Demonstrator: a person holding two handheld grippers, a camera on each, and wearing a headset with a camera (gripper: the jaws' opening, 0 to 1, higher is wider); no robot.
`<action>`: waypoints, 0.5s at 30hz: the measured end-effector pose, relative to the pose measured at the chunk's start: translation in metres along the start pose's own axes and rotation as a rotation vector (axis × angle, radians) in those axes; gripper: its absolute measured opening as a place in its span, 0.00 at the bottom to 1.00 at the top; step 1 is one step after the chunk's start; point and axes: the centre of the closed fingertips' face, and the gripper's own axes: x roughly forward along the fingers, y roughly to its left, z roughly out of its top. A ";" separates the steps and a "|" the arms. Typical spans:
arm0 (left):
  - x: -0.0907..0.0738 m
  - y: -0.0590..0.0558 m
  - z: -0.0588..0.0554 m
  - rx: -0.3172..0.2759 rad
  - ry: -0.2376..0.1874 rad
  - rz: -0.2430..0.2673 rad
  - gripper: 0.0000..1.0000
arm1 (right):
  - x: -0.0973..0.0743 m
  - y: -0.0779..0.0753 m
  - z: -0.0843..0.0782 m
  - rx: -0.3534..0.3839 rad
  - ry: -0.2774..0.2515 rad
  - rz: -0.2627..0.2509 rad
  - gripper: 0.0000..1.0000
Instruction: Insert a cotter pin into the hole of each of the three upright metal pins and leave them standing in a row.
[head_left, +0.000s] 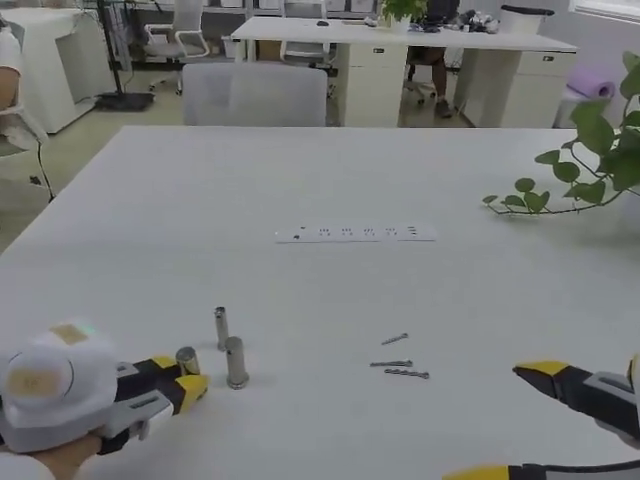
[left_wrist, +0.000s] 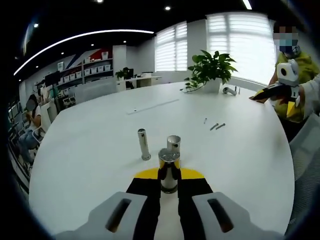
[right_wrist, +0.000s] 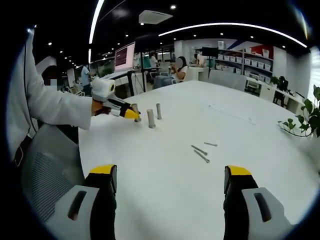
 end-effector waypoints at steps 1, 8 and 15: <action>-0.001 -0.004 0.001 0.007 0.004 -0.012 0.09 | 0.000 0.001 0.001 0.001 -0.004 0.004 0.90; -0.007 -0.046 0.011 0.073 -0.005 -0.168 0.09 | 0.001 0.003 0.002 -0.004 -0.010 0.013 0.90; -0.009 -0.091 0.017 0.129 -0.008 -0.320 0.09 | -0.001 0.004 0.003 -0.007 -0.019 0.011 0.90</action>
